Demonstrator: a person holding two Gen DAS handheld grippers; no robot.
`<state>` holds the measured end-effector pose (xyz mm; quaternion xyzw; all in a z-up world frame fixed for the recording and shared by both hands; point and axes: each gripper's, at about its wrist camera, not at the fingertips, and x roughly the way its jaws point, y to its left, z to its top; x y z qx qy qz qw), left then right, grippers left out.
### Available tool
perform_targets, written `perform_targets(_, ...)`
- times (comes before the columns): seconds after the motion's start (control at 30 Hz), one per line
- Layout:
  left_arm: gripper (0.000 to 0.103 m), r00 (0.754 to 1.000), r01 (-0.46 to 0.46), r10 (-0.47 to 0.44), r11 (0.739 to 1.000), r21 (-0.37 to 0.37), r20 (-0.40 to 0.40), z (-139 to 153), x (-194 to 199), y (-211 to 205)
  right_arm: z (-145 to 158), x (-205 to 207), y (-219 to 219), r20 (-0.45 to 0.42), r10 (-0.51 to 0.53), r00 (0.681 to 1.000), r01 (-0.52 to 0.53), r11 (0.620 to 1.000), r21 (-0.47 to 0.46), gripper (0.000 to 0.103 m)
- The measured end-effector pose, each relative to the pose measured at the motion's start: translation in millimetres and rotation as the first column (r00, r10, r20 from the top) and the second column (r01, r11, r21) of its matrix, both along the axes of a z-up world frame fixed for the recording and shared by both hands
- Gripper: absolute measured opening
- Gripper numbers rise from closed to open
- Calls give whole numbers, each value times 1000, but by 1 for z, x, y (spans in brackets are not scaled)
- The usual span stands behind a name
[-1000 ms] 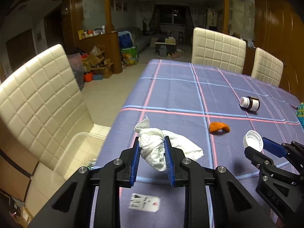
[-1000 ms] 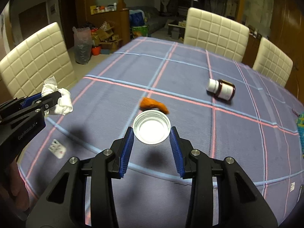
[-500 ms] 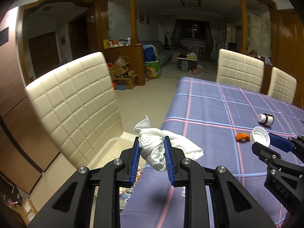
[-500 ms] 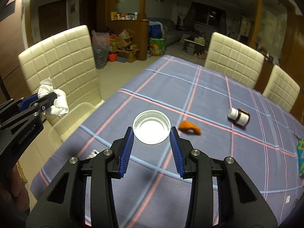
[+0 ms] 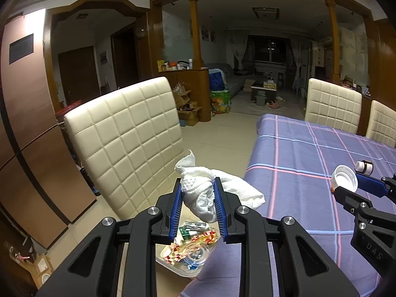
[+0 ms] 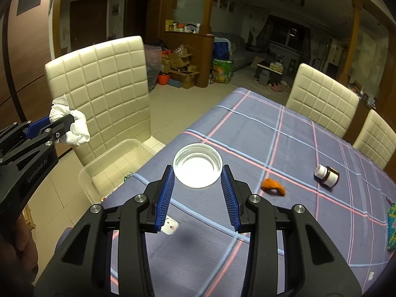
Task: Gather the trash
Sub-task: 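Lift tissue and cap and carry them toward the clear bin, then open right tool to drop the cap while left tool drops the tissue into the bin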
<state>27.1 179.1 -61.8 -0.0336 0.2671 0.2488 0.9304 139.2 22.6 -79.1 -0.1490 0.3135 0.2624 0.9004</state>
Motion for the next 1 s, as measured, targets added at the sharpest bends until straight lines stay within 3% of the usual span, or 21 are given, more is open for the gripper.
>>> perform_targets(0.37,24,998,-57,57,998,-2,1,-4,-8,27,4,-3,33,10,58,998,-58,998,-7,40)
perform_targets(1.0,24,987,-148,145,988,-49,-68,-36,2,84,-22,20,104,-51,146,988,-149,987,-60,40)
